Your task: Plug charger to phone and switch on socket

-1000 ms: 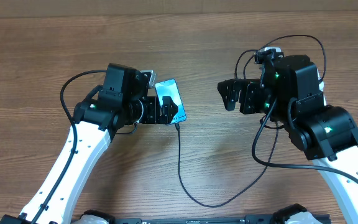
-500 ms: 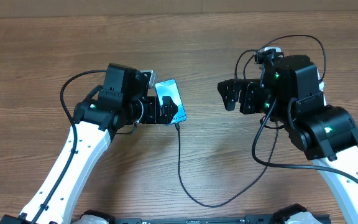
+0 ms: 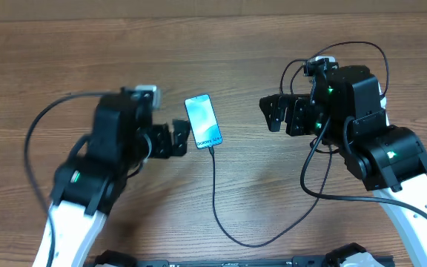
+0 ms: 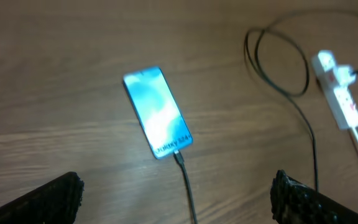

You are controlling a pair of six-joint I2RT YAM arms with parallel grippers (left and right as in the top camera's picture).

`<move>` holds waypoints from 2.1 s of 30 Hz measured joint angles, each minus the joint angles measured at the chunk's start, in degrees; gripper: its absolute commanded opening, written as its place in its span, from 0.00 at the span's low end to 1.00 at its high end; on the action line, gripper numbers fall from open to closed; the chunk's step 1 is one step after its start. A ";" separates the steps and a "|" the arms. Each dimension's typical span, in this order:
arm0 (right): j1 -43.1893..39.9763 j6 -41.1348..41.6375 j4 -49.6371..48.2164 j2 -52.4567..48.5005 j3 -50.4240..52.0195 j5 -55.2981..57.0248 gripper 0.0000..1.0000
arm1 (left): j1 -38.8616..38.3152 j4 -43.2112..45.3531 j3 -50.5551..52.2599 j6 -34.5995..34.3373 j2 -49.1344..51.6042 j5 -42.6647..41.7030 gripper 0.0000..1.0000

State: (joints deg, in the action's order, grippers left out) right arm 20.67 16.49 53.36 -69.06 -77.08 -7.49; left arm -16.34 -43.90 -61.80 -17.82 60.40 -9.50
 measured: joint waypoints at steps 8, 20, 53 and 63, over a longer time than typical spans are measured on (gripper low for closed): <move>0.00 0.00 0.11 0.00 0.00 -0.02 1.00 | 11.78 6.54 15.80 2.58 -21.20 -0.35 1.00; 0.00 -0.02 0.22 0.00 0.00 0.02 1.00 | 25.46 9.22 30.93 5.99 -43.87 -7.30 0.99; 0.00 0.00 0.22 0.00 0.00 0.02 1.00 | 27.32 49.81 58.86 6.93 -59.54 -4.57 0.99; 0.00 0.00 0.20 0.00 0.00 0.00 1.00 | 27.32 52.28 61.13 5.03 -59.54 -0.42 1.00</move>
State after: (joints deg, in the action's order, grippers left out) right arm 20.67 16.49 53.56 -69.06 -77.08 -7.49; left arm 10.98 8.38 -0.67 -12.80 0.86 -9.91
